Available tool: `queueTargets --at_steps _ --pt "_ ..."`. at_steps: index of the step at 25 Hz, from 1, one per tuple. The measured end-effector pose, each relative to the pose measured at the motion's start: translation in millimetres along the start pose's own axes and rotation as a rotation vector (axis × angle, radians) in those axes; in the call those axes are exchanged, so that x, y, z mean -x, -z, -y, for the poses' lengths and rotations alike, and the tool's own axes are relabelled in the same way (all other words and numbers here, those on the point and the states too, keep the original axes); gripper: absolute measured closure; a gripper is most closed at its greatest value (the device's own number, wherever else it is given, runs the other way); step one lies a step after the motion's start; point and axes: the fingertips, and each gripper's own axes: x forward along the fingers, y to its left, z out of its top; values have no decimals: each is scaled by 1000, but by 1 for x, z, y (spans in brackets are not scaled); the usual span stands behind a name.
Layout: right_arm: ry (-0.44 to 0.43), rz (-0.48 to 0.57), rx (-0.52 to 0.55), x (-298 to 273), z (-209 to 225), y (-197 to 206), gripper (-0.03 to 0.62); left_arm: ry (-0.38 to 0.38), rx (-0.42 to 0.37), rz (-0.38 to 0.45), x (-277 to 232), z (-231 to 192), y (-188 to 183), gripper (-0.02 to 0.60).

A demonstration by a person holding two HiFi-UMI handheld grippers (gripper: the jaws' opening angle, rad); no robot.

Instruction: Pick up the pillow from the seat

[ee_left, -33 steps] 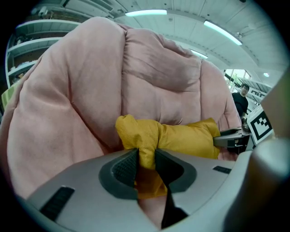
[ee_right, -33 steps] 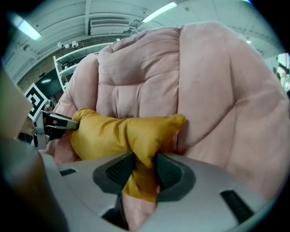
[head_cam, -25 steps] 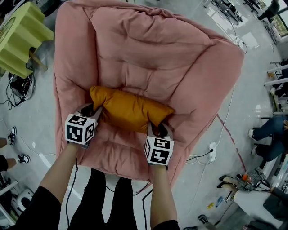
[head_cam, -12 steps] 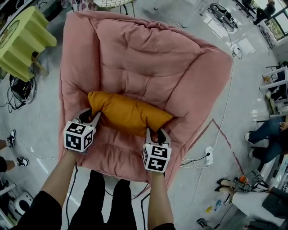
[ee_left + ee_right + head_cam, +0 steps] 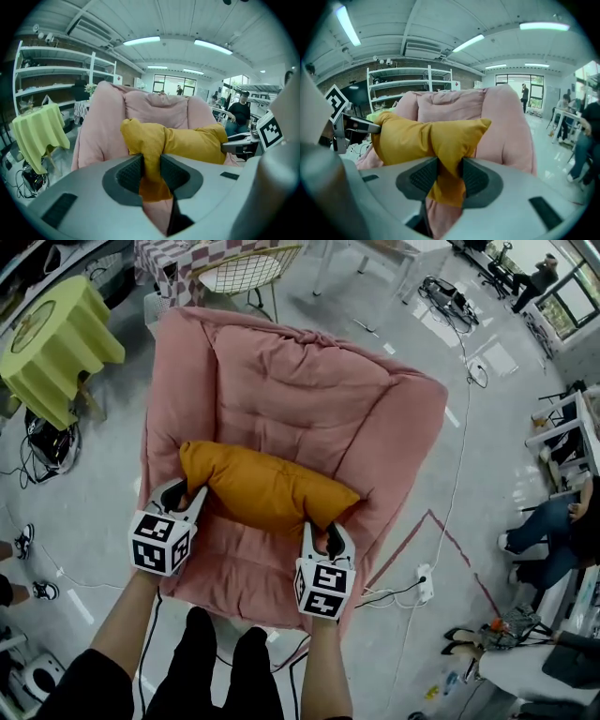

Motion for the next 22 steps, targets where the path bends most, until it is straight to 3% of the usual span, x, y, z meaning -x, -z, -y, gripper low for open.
queueTargets --at_steps 9,22 --pt "28 124 24 64 -4 -62 427 -13 -42 127 63 17 -62 466" --pt "56 225 51 139 -5 -106 427 -23 -60 240 132 44 -106 466"
